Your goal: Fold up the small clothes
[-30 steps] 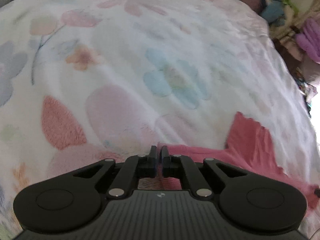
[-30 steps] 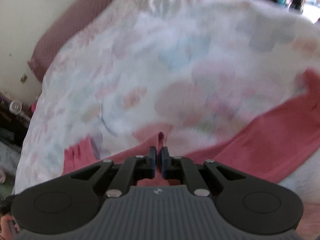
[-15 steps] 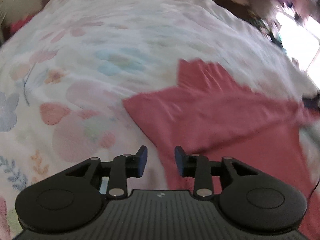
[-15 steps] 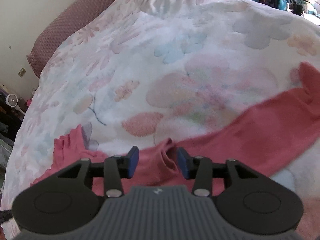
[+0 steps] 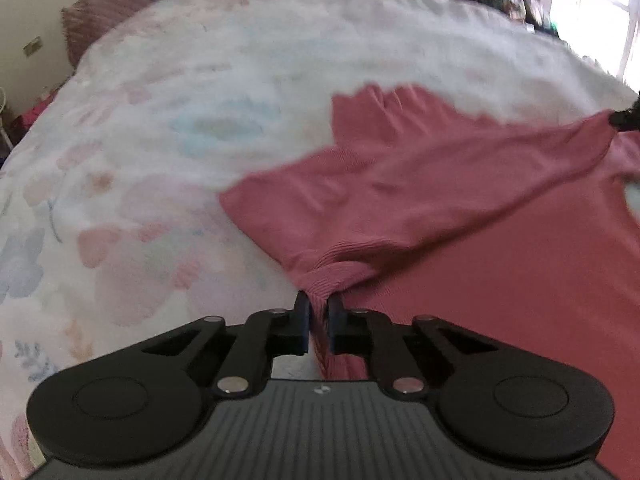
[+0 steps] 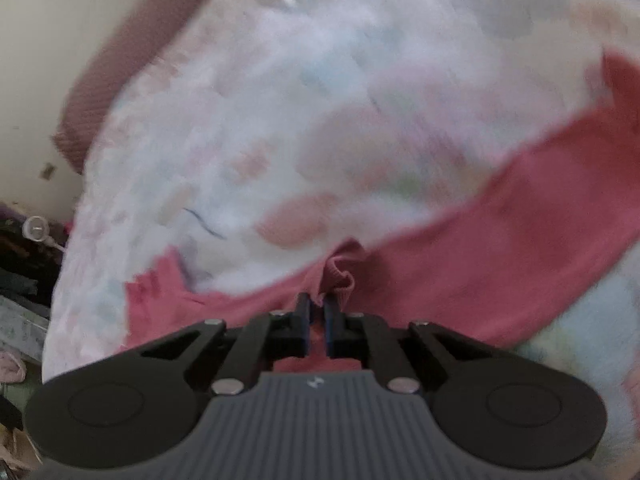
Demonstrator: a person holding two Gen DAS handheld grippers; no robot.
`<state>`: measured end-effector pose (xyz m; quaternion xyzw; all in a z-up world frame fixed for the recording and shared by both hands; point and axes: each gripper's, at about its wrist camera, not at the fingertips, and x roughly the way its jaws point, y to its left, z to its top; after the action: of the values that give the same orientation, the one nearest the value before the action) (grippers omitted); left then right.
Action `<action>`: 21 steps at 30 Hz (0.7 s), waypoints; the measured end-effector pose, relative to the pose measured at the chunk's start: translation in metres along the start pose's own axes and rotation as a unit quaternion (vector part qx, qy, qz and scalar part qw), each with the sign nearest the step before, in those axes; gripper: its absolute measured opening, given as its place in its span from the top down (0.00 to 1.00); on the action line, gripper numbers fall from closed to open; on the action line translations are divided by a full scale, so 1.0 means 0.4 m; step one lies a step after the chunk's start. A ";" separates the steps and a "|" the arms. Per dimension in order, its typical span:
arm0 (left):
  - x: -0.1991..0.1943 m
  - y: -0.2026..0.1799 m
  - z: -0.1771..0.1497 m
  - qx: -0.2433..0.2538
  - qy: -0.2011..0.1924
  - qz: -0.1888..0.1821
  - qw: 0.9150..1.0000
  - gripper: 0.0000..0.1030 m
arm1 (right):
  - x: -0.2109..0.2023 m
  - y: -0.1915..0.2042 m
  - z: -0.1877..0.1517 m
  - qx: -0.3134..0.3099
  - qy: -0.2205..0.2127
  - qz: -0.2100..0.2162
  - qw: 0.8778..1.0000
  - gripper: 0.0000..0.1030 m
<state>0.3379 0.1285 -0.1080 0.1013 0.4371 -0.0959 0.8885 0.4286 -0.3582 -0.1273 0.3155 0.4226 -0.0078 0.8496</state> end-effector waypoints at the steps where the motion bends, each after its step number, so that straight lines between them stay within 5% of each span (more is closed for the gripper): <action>1: -0.007 0.011 -0.002 -0.001 0.003 0.001 1.000 0.93 | -0.028 0.007 0.006 -0.002 -0.012 0.004 1.000 0.99; 9: 0.026 0.013 -0.047 0.001 0.029 0.004 1.000 0.92 | -0.005 -0.079 -0.022 0.029 0.028 -0.044 0.998 0.99; 13: 0.024 0.025 -0.040 -0.023 0.038 0.000 0.999 0.74 | -0.002 -0.069 -0.032 0.020 0.016 -0.051 0.998 0.99; 16: -0.019 0.057 -0.040 -0.065 0.020 -0.025 0.997 0.52 | -0.040 -0.007 -0.030 -0.011 -0.012 -0.028 0.999 0.99; 21: -0.099 0.125 -0.031 -0.131 -0.017 -0.047 0.990 0.50 | -0.073 0.199 -0.035 -0.118 -0.033 0.018 0.992 0.99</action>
<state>0.3175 0.1830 -0.0791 -0.0385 0.4352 -0.0814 0.8958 0.4223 -0.2945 -0.0703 0.2199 0.3870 0.0469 0.8942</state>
